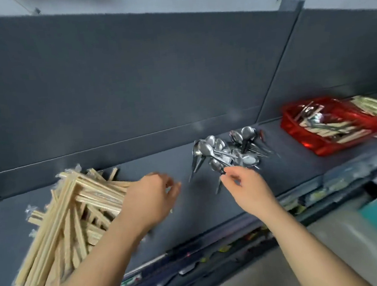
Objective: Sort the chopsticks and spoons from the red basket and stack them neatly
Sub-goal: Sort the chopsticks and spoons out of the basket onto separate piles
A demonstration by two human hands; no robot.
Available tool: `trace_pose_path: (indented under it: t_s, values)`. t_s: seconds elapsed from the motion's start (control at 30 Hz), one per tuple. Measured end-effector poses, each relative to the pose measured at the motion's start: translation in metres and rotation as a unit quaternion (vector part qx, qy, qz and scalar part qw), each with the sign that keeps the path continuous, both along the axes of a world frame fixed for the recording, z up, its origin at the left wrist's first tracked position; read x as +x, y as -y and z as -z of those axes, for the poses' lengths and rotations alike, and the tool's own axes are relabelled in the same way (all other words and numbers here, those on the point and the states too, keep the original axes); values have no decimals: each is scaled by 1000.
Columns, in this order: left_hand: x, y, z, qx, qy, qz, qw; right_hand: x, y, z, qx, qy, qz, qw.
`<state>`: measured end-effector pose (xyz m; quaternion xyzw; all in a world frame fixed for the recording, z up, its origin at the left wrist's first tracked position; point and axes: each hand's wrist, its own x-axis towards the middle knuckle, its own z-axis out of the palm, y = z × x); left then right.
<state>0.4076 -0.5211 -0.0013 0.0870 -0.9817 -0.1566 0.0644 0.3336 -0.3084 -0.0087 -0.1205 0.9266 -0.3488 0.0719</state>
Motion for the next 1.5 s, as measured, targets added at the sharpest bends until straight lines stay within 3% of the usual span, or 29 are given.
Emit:
trace_pose_path:
  t_s: [0.23, 0.6, 0.87, 1.17, 1.5]
  values:
    - [-94, -134, -5, 31, -45, 101, 993, -68, -176, -11, -53, -12, 148, 987]
    - [-248, -354, -13, 109, -47, 143, 983, -198, -382, -27, -49, -38, 169, 984]
    - [-345, -407, 8, 107, -21, 112, 988, -295, -424, -5, -33, -28, 134, 990]
    - [-464, -414, 53, 154, 49, 40, 986, -399, -428, 24, 60, 9, 32, 998]
    - [-501, -414, 74, 199, 66, -7, 978, -462, -425, 41, 72, 33, -91, 993]
